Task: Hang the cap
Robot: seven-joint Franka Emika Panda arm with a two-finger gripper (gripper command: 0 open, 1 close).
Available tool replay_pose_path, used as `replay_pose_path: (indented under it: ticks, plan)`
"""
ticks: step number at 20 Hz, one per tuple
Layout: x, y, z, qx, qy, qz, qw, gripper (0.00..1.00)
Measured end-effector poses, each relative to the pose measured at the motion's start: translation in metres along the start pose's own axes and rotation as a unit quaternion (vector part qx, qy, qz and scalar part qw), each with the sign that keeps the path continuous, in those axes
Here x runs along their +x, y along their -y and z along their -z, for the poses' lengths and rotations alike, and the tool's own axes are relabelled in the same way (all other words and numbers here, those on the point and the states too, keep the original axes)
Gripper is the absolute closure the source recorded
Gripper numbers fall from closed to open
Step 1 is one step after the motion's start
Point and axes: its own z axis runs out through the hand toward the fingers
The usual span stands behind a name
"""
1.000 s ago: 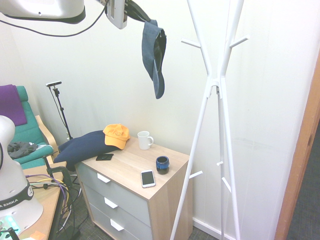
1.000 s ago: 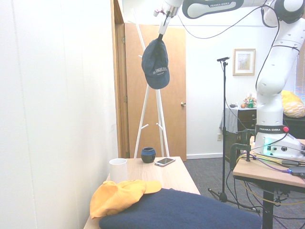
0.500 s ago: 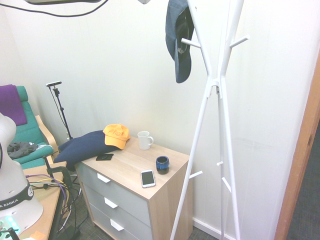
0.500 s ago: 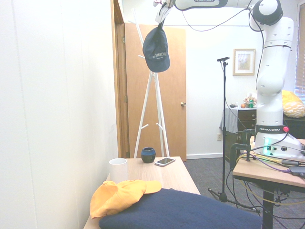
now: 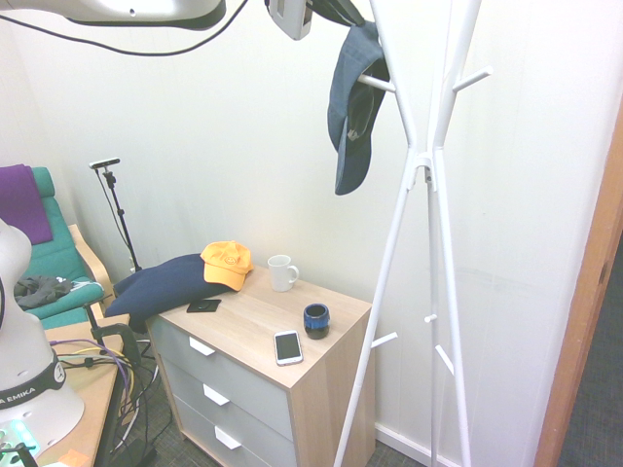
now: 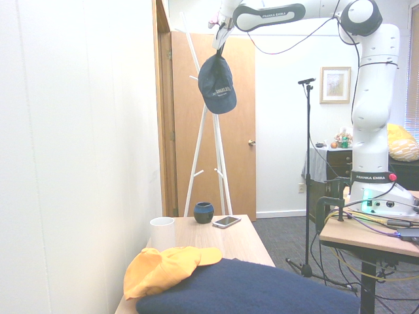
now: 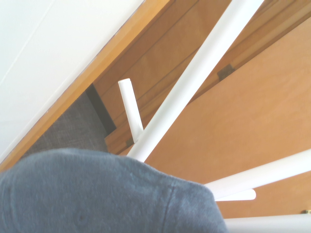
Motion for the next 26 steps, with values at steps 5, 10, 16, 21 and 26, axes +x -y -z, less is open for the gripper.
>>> replay_pose_path:
  ticks: [5,10,16,21,26]
  plan:
    - [-0.012,0.002,-0.007,0.001,0.009,-0.008,1.000,0.00]
    - [-0.015,-0.005,-0.003,0.000,0.008,-0.013,1.000,0.00]
    - [-0.015,-0.007,-0.001,-0.001,0.006,-0.017,1.000,0.00]
    - [-0.014,-0.010,-0.001,-0.003,0.005,-0.020,1.000,0.00]
    - [-0.014,-0.015,0.009,0.018,0.029,-0.043,0.999,0.00]
